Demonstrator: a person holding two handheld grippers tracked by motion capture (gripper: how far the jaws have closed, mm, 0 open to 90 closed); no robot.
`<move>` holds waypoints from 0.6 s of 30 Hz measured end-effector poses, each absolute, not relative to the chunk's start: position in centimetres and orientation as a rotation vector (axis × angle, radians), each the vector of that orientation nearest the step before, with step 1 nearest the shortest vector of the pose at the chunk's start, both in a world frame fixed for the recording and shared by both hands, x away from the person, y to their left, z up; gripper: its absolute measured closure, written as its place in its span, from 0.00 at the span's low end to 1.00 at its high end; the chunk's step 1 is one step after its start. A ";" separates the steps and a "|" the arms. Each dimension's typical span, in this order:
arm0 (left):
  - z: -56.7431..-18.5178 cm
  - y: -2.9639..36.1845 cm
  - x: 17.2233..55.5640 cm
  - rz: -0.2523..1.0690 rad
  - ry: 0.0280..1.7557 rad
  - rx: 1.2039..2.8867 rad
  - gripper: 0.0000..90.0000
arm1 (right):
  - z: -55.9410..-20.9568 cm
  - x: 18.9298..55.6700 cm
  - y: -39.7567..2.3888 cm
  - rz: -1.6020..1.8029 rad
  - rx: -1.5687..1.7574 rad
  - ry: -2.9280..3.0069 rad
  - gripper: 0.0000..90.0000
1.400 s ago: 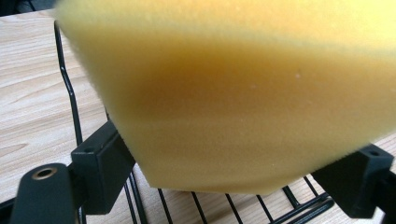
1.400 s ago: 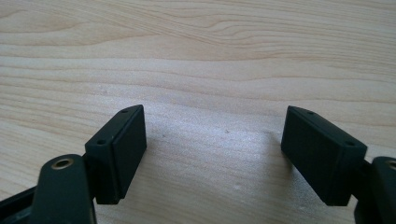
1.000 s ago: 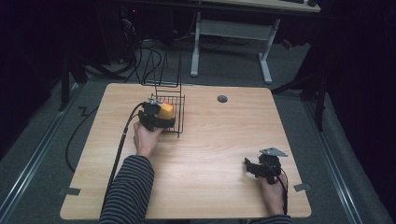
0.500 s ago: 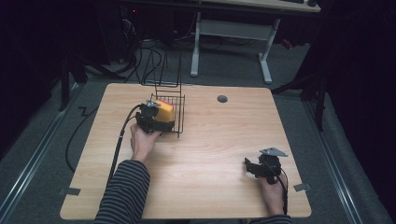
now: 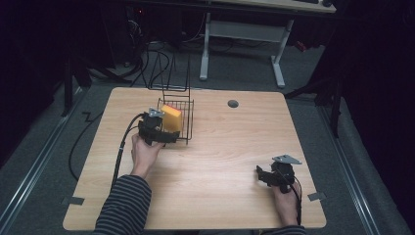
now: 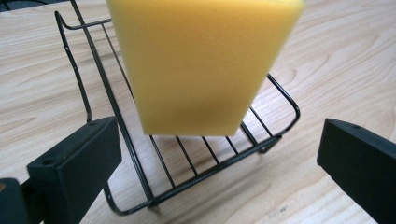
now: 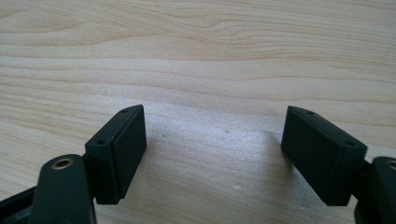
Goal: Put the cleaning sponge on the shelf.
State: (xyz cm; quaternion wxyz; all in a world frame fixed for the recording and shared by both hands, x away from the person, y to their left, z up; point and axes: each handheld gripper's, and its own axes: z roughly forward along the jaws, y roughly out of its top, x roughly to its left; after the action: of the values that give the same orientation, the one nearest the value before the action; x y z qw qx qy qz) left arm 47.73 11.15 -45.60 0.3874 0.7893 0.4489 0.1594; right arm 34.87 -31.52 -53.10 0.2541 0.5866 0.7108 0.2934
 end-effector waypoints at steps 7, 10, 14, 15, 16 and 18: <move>-44.9 12.1 46.8 0.403 1.119 1.993 0.03 | -53.1 34.9 -31.5 0.797 1.594 1.931 0.25; -44.7 12.6 46.4 0.400 1.120 1.980 0.05 | -53.1 34.9 -31.5 0.797 1.593 1.932 0.25; -44.4 13.3 45.9 0.400 1.116 1.966 0.06 | -53.1 34.9 -31.5 0.798 1.593 1.932 0.25; -44.4 13.5 45.7 0.399 1.114 1.967 0.06 | -53.1 34.9 -31.5 0.798 1.593 1.932 0.25; -44.3 13.6 45.6 0.396 1.113 1.962 0.06 | -53.1 34.9 -31.5 0.798 1.594 1.932 0.25; -44.2 13.9 45.4 0.399 1.108 1.956 0.07 | -53.1 34.9 -31.5 0.798 1.593 1.932 0.25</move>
State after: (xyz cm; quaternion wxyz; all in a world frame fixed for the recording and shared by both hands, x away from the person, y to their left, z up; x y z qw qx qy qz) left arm 45.35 13.88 -44.18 0.4163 0.7790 0.4411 0.1591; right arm 34.87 -31.52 -53.10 0.2539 0.5863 0.7111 0.2936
